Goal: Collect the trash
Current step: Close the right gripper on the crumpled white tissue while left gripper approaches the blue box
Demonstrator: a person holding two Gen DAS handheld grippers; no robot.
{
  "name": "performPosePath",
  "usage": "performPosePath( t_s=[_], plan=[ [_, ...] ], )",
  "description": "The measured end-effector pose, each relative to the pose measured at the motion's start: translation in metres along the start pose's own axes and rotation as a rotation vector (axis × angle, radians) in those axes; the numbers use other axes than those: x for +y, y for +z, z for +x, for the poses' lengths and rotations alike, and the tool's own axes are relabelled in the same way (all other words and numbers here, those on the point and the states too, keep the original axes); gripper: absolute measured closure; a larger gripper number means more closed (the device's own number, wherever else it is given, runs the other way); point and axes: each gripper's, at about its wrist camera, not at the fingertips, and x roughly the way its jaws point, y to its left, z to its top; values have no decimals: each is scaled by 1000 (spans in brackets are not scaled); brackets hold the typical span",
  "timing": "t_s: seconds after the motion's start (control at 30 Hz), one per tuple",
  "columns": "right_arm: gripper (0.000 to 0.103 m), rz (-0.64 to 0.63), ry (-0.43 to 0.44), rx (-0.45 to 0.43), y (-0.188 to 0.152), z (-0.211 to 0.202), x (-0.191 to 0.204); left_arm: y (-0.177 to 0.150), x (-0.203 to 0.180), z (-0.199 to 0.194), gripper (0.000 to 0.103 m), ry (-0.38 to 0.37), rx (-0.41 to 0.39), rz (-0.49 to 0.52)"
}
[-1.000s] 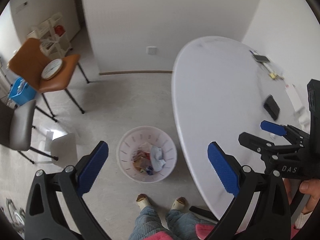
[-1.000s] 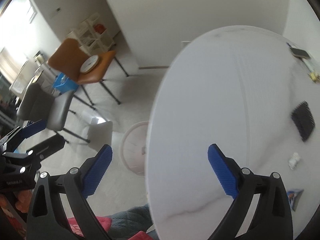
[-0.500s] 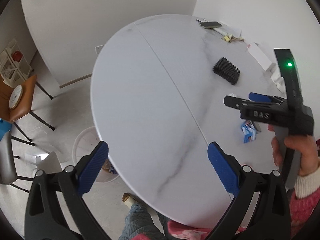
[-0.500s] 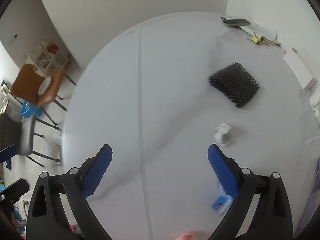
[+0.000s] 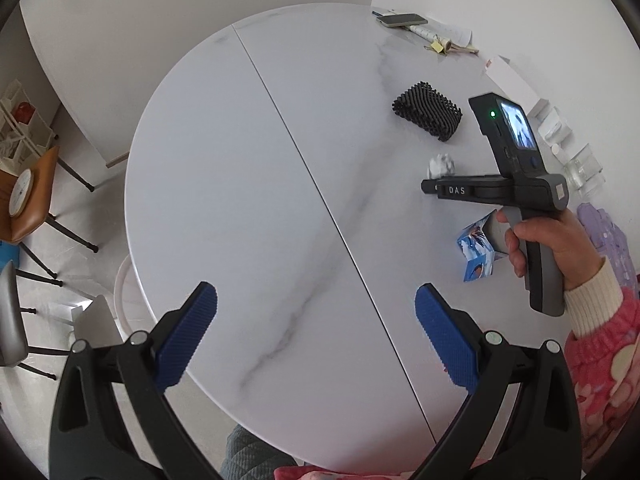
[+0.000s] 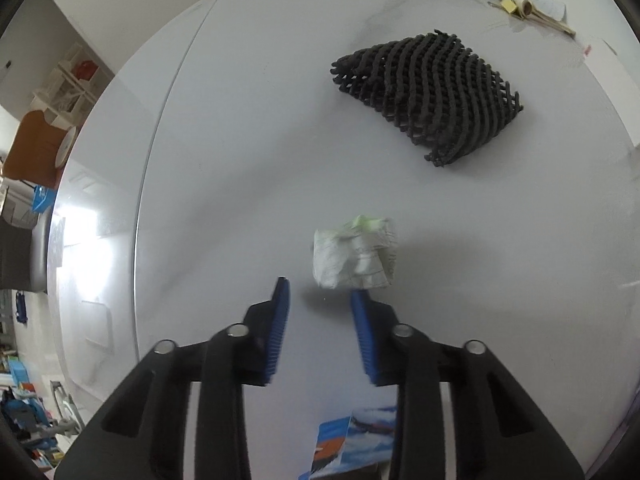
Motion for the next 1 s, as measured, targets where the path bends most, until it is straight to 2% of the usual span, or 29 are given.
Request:
performPosePath(
  t_s=[0.03, 0.07, 0.33, 0.43, 0.5, 0.57, 0.7, 0.77, 0.93, 1.0],
  plan=[
    [96, -7, 7, 7, 0, 1, 1, 1, -4, 3, 8, 1, 4, 7],
    [102, -7, 30, 16, 0, 2, -1, 3, -7, 4, 8, -1, 8, 10],
    [102, -3, 102, -10, 3, -8, -18, 19, -51, 20, 8, -10, 21, 119],
    [95, 3, 118, -11, 6, -10, -24, 21, -60, 20, 8, -11, 20, 145],
    [82, 16, 118, -27, 6, -16, -24, 20, -61, 21, 8, -6, 23, 150],
    [65, 30, 118, -49, 8, -22, -27, 21, -60, 22, 8, 1, 24, 141],
    [56, 35, 99, -58, 12, -23, -30, 23, -54, 25, 8, 4, 33, 105],
    [52, 24, 76, -58, 12, -19, -33, 23, -52, 25, 8, 2, 34, 88],
    [51, -8, 49, -41, 24, 0, -32, 26, -52, 30, 8, -8, 36, 65],
    [59, -32, 47, -38, 26, 0, -30, 27, -54, 33, 8, -16, 42, 61]
  ],
)
